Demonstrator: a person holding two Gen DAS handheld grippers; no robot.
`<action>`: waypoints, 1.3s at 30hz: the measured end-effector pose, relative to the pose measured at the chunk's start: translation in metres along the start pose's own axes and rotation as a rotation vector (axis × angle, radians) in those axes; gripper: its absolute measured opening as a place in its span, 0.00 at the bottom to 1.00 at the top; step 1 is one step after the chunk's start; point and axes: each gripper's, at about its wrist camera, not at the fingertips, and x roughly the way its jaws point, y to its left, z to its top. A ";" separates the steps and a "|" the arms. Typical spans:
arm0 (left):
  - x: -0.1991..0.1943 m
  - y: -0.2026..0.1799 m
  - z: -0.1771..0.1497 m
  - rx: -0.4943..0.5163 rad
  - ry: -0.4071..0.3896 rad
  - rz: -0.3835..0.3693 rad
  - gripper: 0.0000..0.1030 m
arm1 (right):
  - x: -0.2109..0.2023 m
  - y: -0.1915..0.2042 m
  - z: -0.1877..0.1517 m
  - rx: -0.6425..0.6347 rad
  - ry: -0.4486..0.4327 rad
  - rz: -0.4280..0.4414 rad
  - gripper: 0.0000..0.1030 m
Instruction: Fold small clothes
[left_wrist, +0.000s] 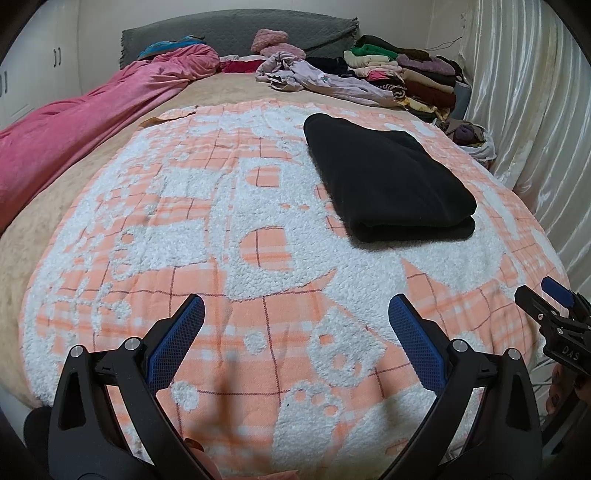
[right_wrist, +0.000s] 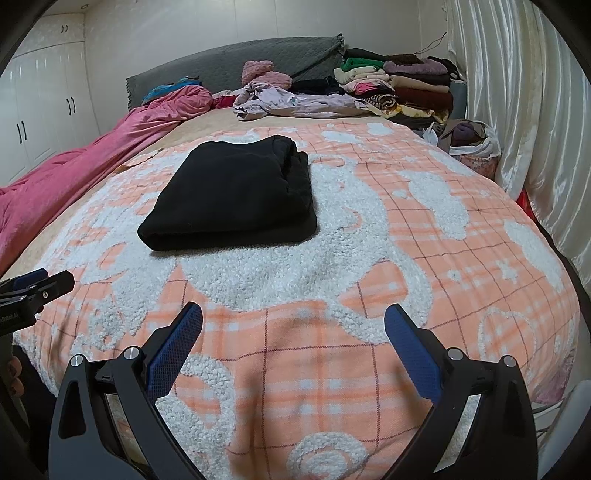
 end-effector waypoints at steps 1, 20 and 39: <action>0.000 0.000 -0.001 0.000 0.001 0.002 0.91 | 0.001 0.001 0.000 -0.002 0.001 -0.002 0.96; -0.001 -0.004 -0.002 0.021 0.004 0.009 0.91 | -0.003 -0.013 -0.005 0.015 -0.001 -0.043 0.96; 0.004 0.194 0.009 -0.305 0.040 0.247 0.91 | -0.084 -0.283 -0.093 0.549 0.012 -0.731 0.96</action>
